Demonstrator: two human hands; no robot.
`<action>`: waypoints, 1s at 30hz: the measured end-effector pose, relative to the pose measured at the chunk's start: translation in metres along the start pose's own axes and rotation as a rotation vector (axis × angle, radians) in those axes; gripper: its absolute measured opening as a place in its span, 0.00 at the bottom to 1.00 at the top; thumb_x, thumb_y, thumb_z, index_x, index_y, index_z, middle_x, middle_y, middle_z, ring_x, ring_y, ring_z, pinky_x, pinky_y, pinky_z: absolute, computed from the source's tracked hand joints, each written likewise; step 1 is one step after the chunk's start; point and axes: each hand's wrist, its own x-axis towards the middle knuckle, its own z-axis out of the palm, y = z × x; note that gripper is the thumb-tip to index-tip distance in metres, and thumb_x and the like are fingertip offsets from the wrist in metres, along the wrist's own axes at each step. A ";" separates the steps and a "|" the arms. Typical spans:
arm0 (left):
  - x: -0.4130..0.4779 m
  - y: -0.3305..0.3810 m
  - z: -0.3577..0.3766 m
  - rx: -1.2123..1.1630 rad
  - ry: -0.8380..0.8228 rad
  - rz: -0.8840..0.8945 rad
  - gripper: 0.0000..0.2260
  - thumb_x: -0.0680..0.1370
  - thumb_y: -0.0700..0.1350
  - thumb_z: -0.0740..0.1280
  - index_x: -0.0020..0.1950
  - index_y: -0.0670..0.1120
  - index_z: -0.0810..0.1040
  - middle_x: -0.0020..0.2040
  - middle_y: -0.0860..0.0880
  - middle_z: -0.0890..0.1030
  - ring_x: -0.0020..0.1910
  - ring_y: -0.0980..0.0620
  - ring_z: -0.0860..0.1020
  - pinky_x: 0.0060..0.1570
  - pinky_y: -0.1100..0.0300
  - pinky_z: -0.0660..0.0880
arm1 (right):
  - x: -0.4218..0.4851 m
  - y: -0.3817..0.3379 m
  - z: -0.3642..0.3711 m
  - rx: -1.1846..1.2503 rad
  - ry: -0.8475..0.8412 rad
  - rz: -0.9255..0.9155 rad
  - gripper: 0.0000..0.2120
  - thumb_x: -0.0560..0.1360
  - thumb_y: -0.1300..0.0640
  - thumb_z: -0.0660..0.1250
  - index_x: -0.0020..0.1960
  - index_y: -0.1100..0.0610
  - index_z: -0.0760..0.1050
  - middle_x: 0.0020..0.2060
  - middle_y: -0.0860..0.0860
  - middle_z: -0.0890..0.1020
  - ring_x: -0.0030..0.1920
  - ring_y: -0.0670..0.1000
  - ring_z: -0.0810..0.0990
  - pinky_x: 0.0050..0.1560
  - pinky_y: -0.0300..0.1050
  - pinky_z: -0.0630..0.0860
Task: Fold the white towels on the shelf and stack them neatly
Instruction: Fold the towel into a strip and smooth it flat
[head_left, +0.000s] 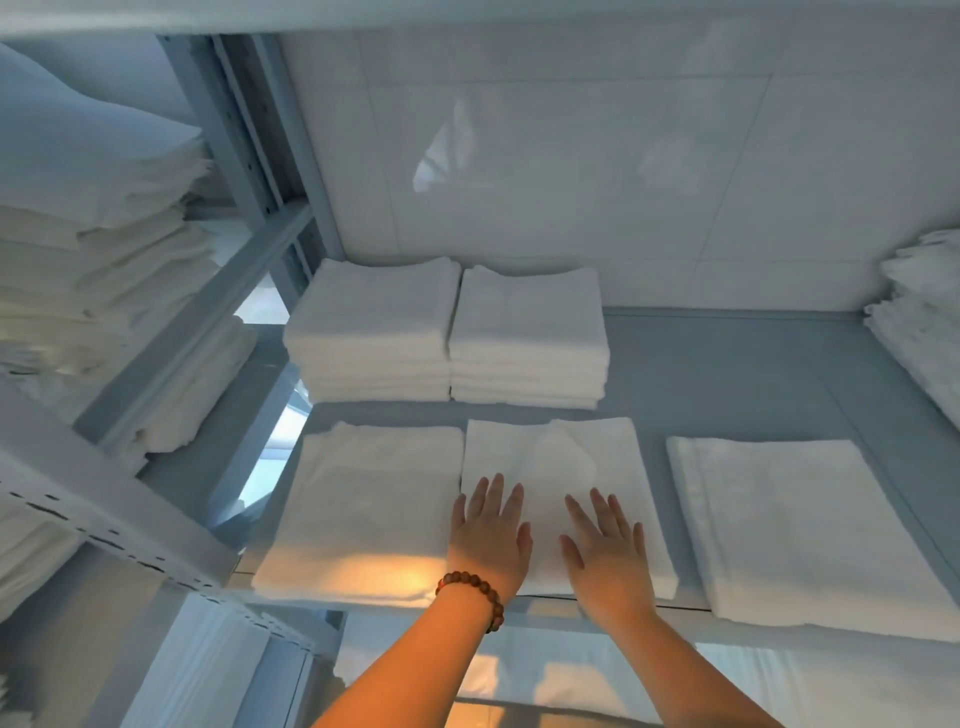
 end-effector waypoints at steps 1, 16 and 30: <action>0.002 -0.002 0.002 -0.001 -0.014 0.008 0.40 0.66 0.59 0.27 0.77 0.52 0.46 0.78 0.50 0.45 0.77 0.50 0.44 0.73 0.51 0.40 | 0.002 -0.004 -0.001 -0.001 0.007 0.003 0.38 0.68 0.37 0.27 0.76 0.44 0.47 0.77 0.48 0.46 0.76 0.51 0.41 0.72 0.52 0.38; 0.036 -0.013 0.023 -0.093 0.004 0.017 0.24 0.80 0.37 0.45 0.77 0.42 0.46 0.77 0.44 0.46 0.76 0.45 0.53 0.74 0.51 0.51 | 0.077 -0.021 -0.004 -0.319 0.182 -0.180 0.19 0.61 0.60 0.77 0.50 0.50 0.82 0.62 0.55 0.78 0.67 0.57 0.72 0.65 0.68 0.50; 0.032 -0.039 0.004 -0.088 0.046 -0.087 0.50 0.70 0.42 0.66 0.72 0.43 0.26 0.76 0.40 0.58 0.75 0.44 0.55 0.69 0.48 0.56 | 0.113 -0.063 -0.011 -0.160 0.274 -0.263 0.25 0.77 0.56 0.62 0.73 0.52 0.61 0.74 0.54 0.61 0.75 0.54 0.55 0.71 0.64 0.55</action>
